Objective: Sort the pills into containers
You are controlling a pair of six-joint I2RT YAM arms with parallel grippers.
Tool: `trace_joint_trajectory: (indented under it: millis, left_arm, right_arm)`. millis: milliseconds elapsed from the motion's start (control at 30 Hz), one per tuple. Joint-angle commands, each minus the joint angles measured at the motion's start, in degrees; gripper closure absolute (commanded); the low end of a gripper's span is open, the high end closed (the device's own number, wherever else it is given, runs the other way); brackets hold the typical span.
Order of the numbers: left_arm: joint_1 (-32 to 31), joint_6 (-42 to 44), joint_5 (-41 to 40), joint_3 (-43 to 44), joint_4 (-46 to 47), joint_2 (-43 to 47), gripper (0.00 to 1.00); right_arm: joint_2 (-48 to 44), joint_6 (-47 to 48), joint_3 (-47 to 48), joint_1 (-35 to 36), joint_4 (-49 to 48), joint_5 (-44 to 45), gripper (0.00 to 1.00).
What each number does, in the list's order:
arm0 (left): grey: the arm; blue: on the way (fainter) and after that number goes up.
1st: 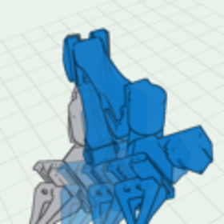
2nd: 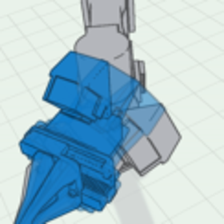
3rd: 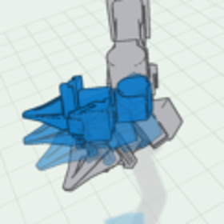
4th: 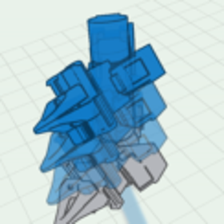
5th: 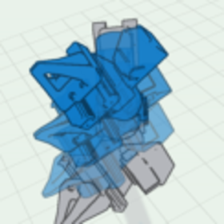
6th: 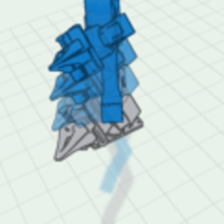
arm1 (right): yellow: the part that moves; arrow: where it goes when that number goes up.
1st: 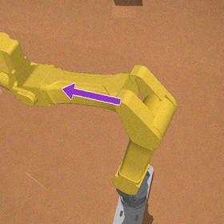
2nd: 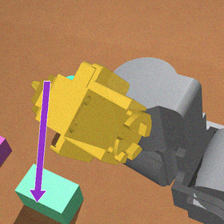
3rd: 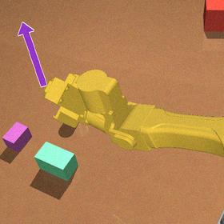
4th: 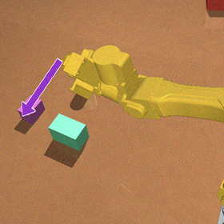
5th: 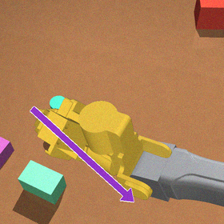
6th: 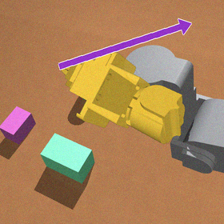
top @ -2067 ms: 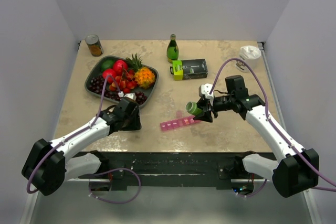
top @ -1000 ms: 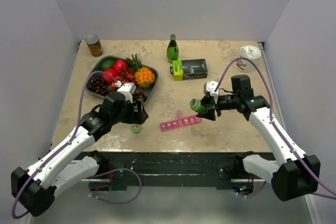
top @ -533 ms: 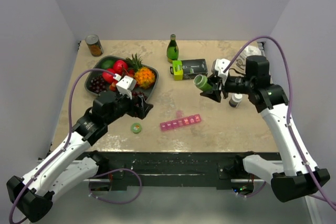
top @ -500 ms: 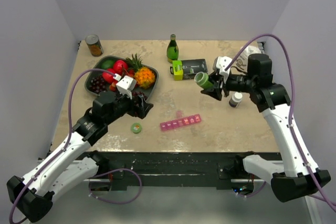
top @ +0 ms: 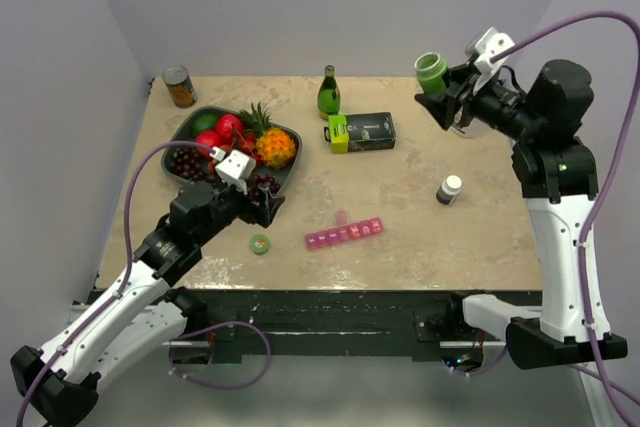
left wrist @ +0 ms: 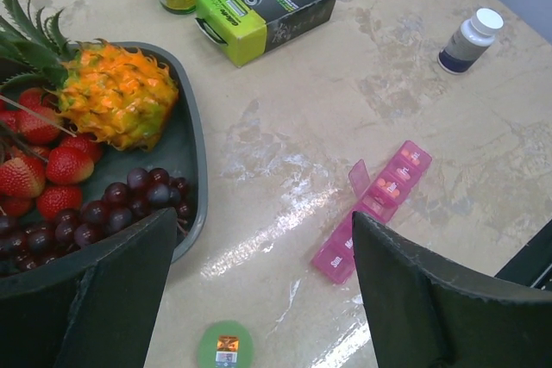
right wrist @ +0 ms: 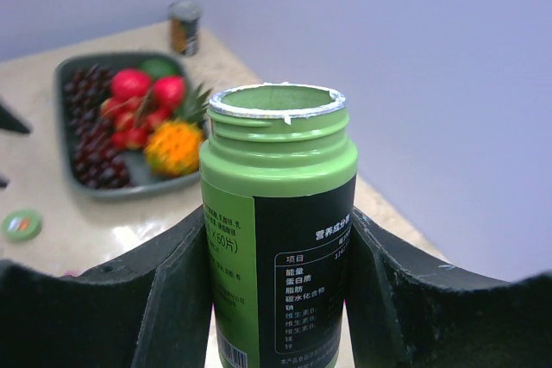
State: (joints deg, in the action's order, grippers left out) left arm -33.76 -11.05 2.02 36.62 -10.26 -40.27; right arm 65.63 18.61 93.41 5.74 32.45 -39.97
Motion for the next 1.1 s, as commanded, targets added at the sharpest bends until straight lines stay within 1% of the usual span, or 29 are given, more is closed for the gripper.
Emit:
trace_joint_trajectory:
  millis: [0,67,100,133,200,267,300,333,367,400,433,467,500,567,600,633,667,700,733,767,800,833,867,900,933,967,1000,1033,1067]
  left_arm:
    - [0.18,1.73,-1.85,-0.23,2.79,1.07,0.14]
    - [0.18,1.73,-1.85,-0.23,2.62,1.25,0.14]
    - [0.27,1.73,-1.85,-0.23,2.70,1.60,0.14]
    - [0.27,1.65,-3.33,-0.32,2.70,1.69,0.14]
    - [0.27,1.56,-3.34,-0.32,2.61,1.86,0.14]
    - [0.18,1.64,-3.60,-0.41,2.53,1.78,0.14]
    - [0.18,1.64,-3.60,-0.50,2.53,1.60,0.14]
    - [0.18,1.64,-3.52,-0.50,2.61,1.51,0.14]
    - [0.18,1.73,-3.43,-0.50,2.88,1.34,0.14]
    - [0.18,1.82,-3.17,-0.59,3.05,0.90,0.14]
    - [0.18,1.99,-2.90,-0.41,3.05,0.64,0.14]
    - [0.18,2.00,-2.90,-0.32,2.97,0.46,0.14]
    - [0.27,2.08,-2.90,-0.32,2.88,0.11,0.14]
    - [0.18,2.17,-2.99,-0.32,2.79,-0.07,0.14]
    - [0.27,2.17,-2.99,-0.41,2.79,-0.07,0.14]
    - [0.27,2.35,-3.16,-0.50,2.88,-0.16,0.14]
    - [0.27,2.52,-3.16,-0.50,3.05,-0.25,0.14]
    - [0.27,2.52,-3.25,-0.41,3.05,-0.59,0.14]
    - [0.27,2.61,-3.34,-0.41,2.97,-0.86,0.14]
    - [0.18,2.61,-3.25,-0.41,2.79,-1.04,0.14]
    - [0.27,2.61,-3.08,-0.41,2.88,-1.47,0.14]
    - [0.18,2.52,-2.73,-0.32,2.97,-1.74,0.14]
    - [0.27,2.61,-2.72,-0.41,3.05,-2.00,0.14]
    - [0.36,2.61,-2.64,-0.24,2.79,-2.44,0.14]
    - [0.27,2.61,-2.29,-0.15,2.70,-2.44,0.14]
    - [0.27,2.79,-2.29,-0.32,2.88,-2.53,0.14]
    - [0.27,2.79,-2.29,-0.32,3.05,-2.53,0.14]
    - [0.27,3.14,-0.37,-0.50,3.32,-2.53,0.14]
    - [0.27,3.31,0.17,-0.59,3.67,-2.44,0.14]
  right_arm:
    - [0.99,-12.67,4.94,-2.04,-11.34,6.74,1.00]
    - [1.61,-18.15,3.20,-2.22,-16.87,3.95,1.00]
    - [1.44,-27.83,1.45,-1.96,-19.85,-2.60,1.00]
    - [0.30,-33.23,-1.18,-1.09,-28.41,-5.97,1.00]
    - [-1.28,-40.90,-8.83,3.37,-34.18,-12.73,1.00]
    - [-3.39,-41.38,-11.48,4.19,-36.14,-15.40,1.00]
    - [-3.83,-36.07,-10.45,4.11,-34.31,-16.71,1.00]
    - [-3.84,-31.14,-8.35,3.85,-25.33,-15.16,1.00]
    - [-3.32,-27.09,-3.28,3.06,-21.93,-13.05,1.00]
    - [-3.31,-23.22,-1.75,-0.43,-20.16,-8.42,1.00]
    - [-3.49,-23.36,-1.21,-2.29,-21.97,5.20,1.00]
    - [-3.49,-24.05,-1.99,-3.96,-23.90,11.43,1.00]
    - [-2.79,-27.19,-2.70,-8.59,-26.01,12.62,1.00]
    - [-2.78,-33.52,-7.86,-10.66,-34.17,-1.02,1.00]
    - [-3.04,-43.04,-11.63,-8.31,-39.86,-8.82,1.00]
    - [-3.48,-48.44,-16.28,-3.50,-55.49,-15.43,1.00]
    - [-4.44,-50.32,-22.94,0.29,-59.22,-24.02,1.00]
    - [-5.50,-52.25,-25.79,3.81,-62.99,-26.80,1.00]
    - [-6.64,-55.49,-28.17,3.58,-73.91,-27.88,1.00]
    - [-7.00,-53.70,-29.15,2.27,-74.45,-29.02,1.00]
    - [-7.96,-45.94,-27.77,-4.09,-68.89,-21.37,1.00]
    - [-11.10,-35.50,-25.40,-5.55,-44.82,-10.24,1.00]
    - [-11.48,-27.31,-23.55,-7.39,-42.92,1.96,1.00]
    - [-11.14,-28.53,-24.32,-8.45,-45.95,9.39,1.00]
    - [-9.39,-29.06,-23.71,-9.94,-46.76,4.85,1.00]
    - [-7.98,-34.46,-23.88,-10.57,-48.43,-3.37,1.00]
    - [-6.93,-38.87,-24.75,-9.88,-51.31,-21.29,1.00]
    - [-6.57,-42.83,-26.76,-7.17,-60.13,-23.12,1.00]
    - [-9.35,-37.21,-31.05,-2.53,-59.70,-23.05,1.00]
